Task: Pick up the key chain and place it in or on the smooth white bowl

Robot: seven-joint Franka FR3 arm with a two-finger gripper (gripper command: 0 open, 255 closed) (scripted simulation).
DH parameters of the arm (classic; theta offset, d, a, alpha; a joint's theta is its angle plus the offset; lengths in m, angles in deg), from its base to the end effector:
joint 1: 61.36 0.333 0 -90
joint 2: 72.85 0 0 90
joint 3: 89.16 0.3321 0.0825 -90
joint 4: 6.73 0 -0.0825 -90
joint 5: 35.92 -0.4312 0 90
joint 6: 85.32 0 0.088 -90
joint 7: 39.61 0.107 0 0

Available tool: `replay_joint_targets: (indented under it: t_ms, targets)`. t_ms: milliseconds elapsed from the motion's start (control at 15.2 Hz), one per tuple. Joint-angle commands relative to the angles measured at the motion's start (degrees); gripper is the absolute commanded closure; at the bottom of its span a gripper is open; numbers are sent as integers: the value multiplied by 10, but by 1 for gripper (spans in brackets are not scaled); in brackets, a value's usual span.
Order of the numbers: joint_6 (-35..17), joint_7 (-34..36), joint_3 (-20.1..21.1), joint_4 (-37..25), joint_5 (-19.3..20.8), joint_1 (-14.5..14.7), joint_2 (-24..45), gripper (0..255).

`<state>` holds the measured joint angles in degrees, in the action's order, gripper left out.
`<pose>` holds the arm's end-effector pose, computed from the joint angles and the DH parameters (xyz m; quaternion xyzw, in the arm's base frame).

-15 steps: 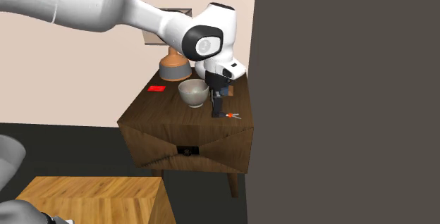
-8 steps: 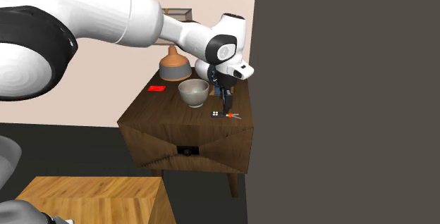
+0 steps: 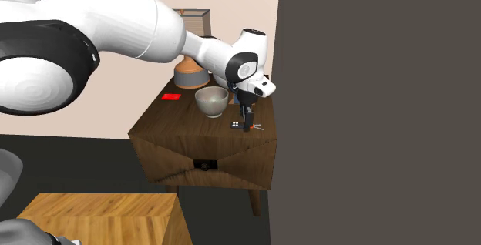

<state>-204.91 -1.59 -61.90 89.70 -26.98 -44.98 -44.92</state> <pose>0.5426 0.4594 0.3309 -0.9969 -0.0661 0.0365 0.0229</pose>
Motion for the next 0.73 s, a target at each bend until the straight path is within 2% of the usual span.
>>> replay_joint_targets:
  t_ms: [0,330,396,660]
  targets:
    - [-2,0,0,2,0,0,0,0]
    - [-2,0,0,2,0,0,0,0]
    - [-2,0,0,2,0,0,0,255]
    - [-2,0,0,2,0,0,0,255]
